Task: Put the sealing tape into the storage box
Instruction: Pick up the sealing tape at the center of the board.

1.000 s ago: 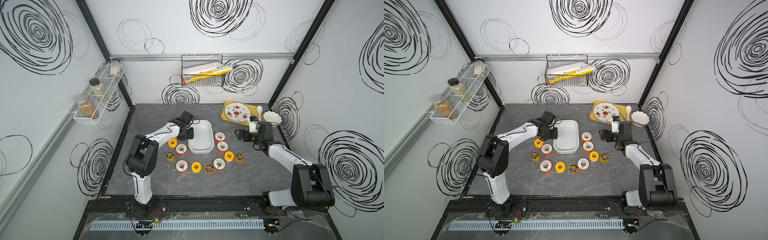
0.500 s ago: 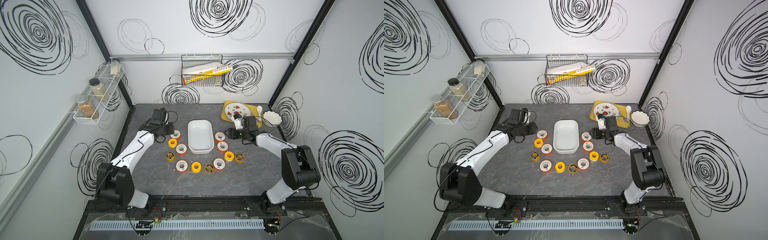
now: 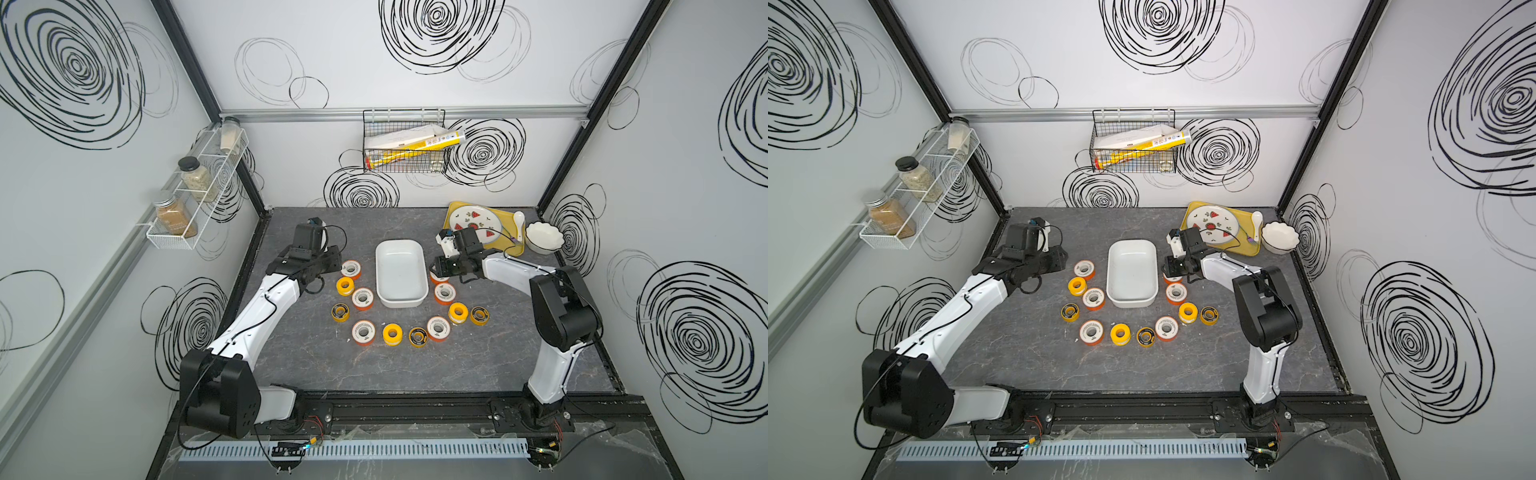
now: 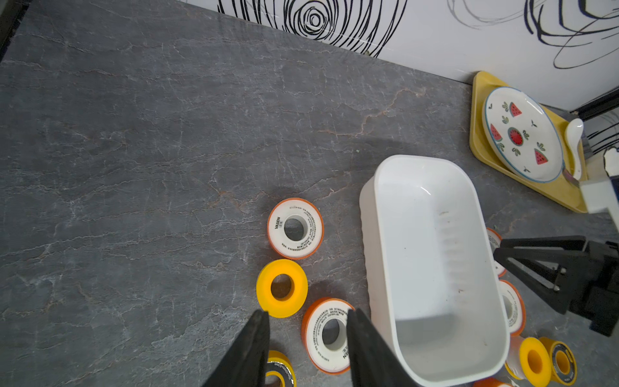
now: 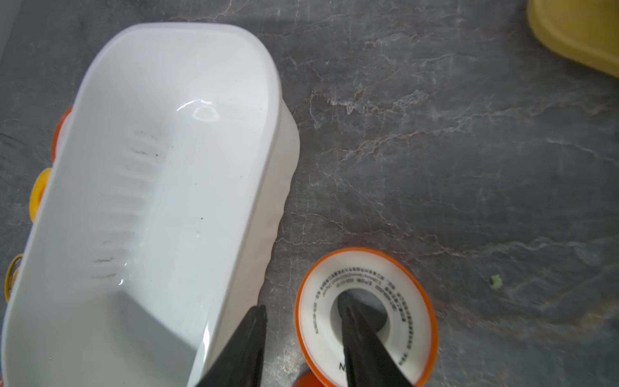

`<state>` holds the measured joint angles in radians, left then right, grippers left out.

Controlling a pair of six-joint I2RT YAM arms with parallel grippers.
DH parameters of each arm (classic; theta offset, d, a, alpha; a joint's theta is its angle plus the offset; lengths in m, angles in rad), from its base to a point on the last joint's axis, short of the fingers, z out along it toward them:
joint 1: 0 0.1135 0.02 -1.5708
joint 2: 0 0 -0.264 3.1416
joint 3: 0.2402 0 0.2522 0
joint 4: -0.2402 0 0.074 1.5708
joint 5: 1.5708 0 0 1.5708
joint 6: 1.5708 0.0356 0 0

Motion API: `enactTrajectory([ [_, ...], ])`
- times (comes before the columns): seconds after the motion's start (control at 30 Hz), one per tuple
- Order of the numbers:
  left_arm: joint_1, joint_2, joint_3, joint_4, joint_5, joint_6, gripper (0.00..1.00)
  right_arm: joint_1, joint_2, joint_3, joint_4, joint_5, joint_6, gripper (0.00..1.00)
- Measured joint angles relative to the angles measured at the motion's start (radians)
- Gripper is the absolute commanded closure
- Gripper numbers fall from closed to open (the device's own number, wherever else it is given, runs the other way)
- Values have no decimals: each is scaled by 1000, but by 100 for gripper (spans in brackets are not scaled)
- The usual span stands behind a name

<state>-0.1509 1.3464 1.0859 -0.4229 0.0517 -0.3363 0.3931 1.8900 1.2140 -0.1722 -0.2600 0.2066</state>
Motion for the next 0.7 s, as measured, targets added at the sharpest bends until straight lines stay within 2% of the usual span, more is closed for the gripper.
enactTrajectory([
  [0.7,56,-2,-12,6,31,-1,55,51,98,113,-108,158,26,56],
])
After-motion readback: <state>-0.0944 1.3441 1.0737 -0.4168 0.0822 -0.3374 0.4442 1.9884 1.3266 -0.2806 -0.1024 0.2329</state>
